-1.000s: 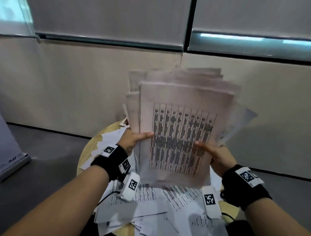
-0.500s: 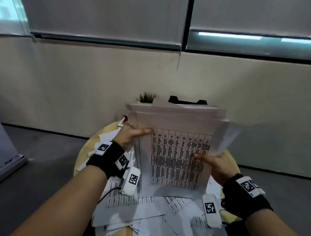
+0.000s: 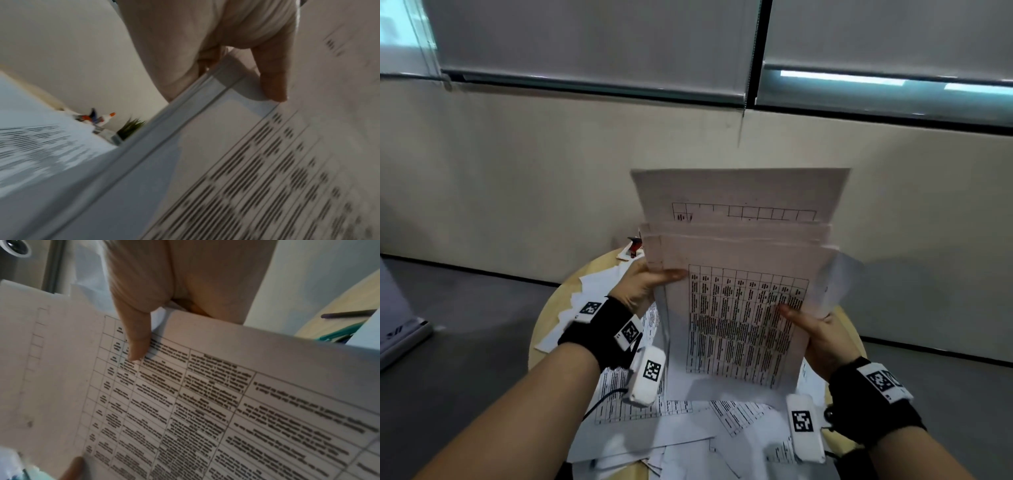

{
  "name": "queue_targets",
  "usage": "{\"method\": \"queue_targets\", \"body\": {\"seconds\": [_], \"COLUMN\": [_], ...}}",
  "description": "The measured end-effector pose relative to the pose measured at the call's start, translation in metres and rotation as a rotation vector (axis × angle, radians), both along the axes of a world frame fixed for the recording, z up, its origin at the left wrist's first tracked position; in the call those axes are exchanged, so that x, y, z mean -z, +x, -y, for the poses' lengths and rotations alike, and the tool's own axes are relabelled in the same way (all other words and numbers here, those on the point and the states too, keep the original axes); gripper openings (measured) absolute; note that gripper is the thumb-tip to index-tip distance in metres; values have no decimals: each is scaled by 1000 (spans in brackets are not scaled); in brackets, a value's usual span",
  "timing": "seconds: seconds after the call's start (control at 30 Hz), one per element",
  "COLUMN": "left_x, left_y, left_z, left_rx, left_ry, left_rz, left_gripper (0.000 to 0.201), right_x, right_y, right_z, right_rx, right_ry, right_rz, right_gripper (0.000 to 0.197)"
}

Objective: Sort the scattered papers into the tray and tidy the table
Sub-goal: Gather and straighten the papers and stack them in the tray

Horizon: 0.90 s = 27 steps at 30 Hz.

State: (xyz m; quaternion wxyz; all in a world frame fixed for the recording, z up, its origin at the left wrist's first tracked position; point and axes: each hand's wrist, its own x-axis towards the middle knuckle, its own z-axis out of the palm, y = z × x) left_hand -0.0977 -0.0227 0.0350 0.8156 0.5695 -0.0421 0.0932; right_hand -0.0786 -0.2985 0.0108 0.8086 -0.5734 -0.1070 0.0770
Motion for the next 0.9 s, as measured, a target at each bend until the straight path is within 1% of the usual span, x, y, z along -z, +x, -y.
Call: {"method": "queue_targets", "body": {"seconds": [0.03, 0.1, 0.13, 0.17, 0.2, 0.23, 0.33, 0.4, 0.47, 0.6, 0.63, 0.67, 0.73, 0.77, 0.8, 0.9], "left_x": [5, 9, 8, 4, -1, -8, -24, -24, -13, 20, 24, 24, 13, 6, -3, -23], "left_y": [0, -5, -6, -8, -8, -6, 2, 3, 0, -3, -2, -1, -1, 0, 1, 6], "left_z": [3, 11, 16, 21, 26, 30, 32, 30, 28, 26, 28, 31, 38, 41, 44, 48], "left_rx": [-7, -42, -84, -121, -150, -172, -259, -269, -245, -208, -208, -218, -245, -266, -285, -321], "left_ry": [1, 19, 43, 61, 71, 71, 38, 68, 136, 222, 207, 182, 154, 153, 147, 123], "left_rz": [-35, -88, -103, -98, -75, -43, 20, 16, -28, -175, -188, -198, -167, -135, -95, 12], "left_gripper": [56, 34, 25, 21, 21, 25, 34, 46, 61, 84, 84, 78, 48, 37, 35, 45], "right_x": [-1, -9, -14, -19, -24, -27, -31, -29, -24, -10, -10, -10, -17, -22, -29, -46], "right_y": [-1, -9, -11, -11, -10, -8, -1, 1, 1, 3, 1, 2, 2, 3, 4, 11], "right_z": [0, -4, -5, -6, -7, -7, -9, -7, -7, -11, -14, -17, -21, -23, -23, -19], "right_rx": [-1, 38, 68, 86, 109, 115, 144, 138, 115, 149, 142, 147, 177, 206, 237, 314], "right_ry": [28, -8, -36, -51, -60, -57, -78, -153, -176, -150, -152, -164, -161, -144, -133, -93], "right_rz": [11, 46, 69, 88, 94, 90, 108, 97, 88, 77, 70, 74, 106, 123, 142, 200], "right_gripper": [88, 83, 73, 59, 51, 52, 66, 65, 56, 49, 47, 44, 41, 40, 37, 27]}}
